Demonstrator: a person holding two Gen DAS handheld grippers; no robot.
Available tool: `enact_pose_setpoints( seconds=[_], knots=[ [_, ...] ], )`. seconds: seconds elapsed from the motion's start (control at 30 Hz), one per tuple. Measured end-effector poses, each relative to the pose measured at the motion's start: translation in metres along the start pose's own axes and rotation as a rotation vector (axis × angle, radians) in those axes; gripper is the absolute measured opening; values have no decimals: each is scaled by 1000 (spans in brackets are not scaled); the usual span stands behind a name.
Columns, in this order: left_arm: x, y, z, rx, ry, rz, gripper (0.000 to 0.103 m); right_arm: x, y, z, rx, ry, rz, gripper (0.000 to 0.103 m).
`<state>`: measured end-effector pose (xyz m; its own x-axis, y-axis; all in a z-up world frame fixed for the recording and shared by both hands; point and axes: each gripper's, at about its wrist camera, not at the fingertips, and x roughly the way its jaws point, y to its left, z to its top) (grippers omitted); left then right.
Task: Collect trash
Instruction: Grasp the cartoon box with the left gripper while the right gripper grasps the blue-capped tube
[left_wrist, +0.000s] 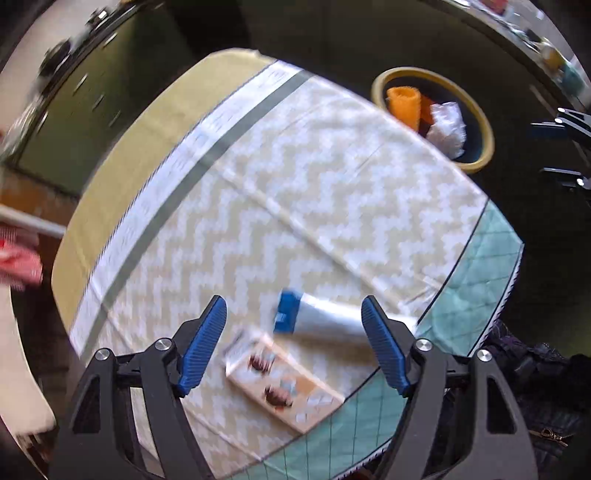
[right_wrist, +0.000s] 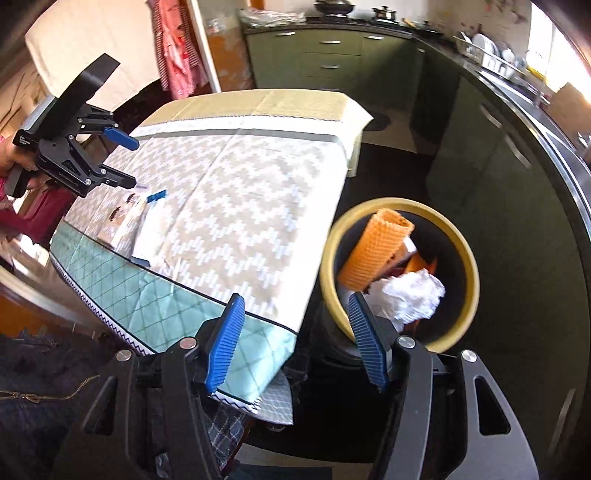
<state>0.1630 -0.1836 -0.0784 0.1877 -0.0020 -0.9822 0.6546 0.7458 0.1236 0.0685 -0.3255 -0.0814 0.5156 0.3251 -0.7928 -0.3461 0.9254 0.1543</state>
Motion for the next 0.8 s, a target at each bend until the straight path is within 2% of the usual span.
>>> enact_pose_setpoints(
  seconds=[0.1,0.17,0.27,0.4,0.6,0.73,0.8],
  knots=[
    [21,36,-43,-248,117,-54,71,18,31,21,-73,25,26,58],
    [32,45,-61,-337,152,-52,72,28,54,32,-126,42,44,58],
    [48,49,-71,-437,183,-63,72,38,82,41,-190,61,56,58],
    [60,42,-68,-484,197,-66,72,47,103,43,-240,82,61,58],
    [77,33,-62,-536,216,-57,72,46,105,40,-247,93,59,58],
    [92,34,-66,-540,230,-73,59,45,102,40,-237,92,58,58],
    [96,33,-70,-538,228,-78,58,45,100,41,-233,92,57,58]
  ],
)
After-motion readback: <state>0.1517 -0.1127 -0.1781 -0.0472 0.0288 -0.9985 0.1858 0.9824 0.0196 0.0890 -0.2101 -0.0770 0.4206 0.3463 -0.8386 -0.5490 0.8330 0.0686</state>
